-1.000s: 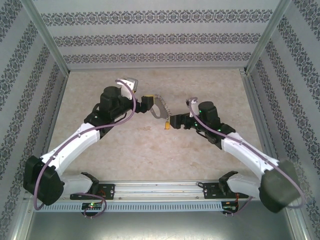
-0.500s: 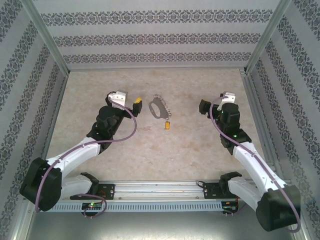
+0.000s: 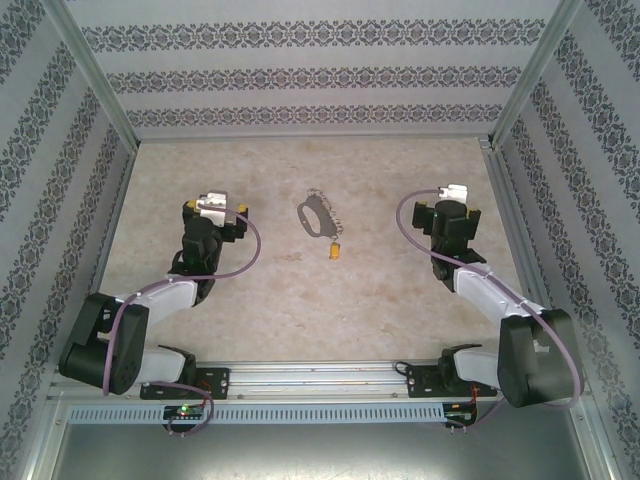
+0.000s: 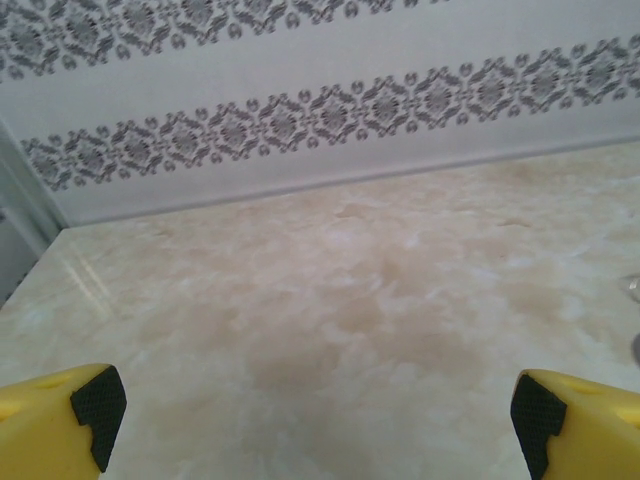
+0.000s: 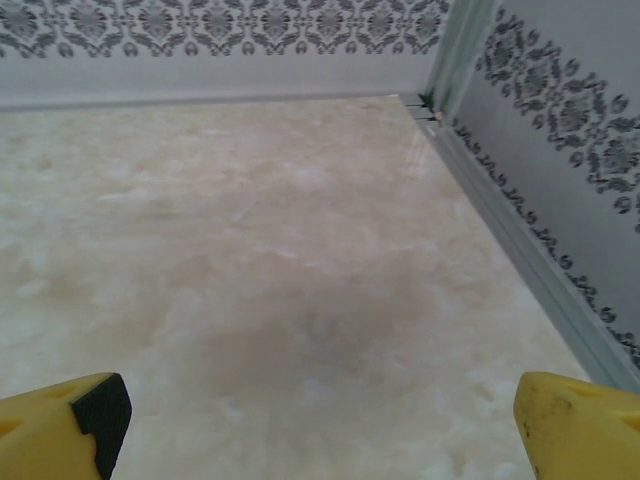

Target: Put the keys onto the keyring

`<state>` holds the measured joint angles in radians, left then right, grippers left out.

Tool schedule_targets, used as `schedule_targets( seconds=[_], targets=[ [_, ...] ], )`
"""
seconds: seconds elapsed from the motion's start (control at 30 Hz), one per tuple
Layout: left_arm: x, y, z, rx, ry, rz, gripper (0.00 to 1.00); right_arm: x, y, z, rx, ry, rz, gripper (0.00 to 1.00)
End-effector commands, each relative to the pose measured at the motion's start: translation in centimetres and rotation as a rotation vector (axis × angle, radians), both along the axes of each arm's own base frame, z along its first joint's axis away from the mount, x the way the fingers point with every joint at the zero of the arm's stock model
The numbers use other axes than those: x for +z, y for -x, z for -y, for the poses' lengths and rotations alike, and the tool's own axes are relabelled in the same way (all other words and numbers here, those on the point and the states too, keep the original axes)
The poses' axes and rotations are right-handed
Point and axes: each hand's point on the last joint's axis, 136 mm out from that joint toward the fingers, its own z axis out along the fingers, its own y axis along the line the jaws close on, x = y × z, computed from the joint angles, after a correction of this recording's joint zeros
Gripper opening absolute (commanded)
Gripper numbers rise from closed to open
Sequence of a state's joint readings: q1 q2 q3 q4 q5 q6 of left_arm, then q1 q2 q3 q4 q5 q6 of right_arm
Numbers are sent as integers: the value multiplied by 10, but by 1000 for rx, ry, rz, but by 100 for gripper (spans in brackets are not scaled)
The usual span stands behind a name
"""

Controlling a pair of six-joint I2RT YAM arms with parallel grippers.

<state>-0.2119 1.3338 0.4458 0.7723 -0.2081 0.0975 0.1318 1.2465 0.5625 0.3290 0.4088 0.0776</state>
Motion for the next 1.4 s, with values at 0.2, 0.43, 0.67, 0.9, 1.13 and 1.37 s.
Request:
schedule_targets(
  seconds=[0.2,0.43,0.67,0.9,1.13,1.37],
  targets=[
    [-17,2,-22,64,-42,-54,100,-24,1,24,-66,104,-5,98],
    [-38,20,-40,132,-18,-44,100,-31,-4,13,19,115,16,98],
    [-58,16,-40,116,6,-5,100,-29,2,-8,148,114,52,98],
    [-61,15,-41,111,22,-33,100,-23,17,-23,184,-3,178,98],
    [-66,18,-35,52,33,-24,100,-45,10,-34,259,19,236,98],
    [-73,16,-26,-8,26,-28,100,-49,-5,-34,299,-49,187,98]
  ],
)
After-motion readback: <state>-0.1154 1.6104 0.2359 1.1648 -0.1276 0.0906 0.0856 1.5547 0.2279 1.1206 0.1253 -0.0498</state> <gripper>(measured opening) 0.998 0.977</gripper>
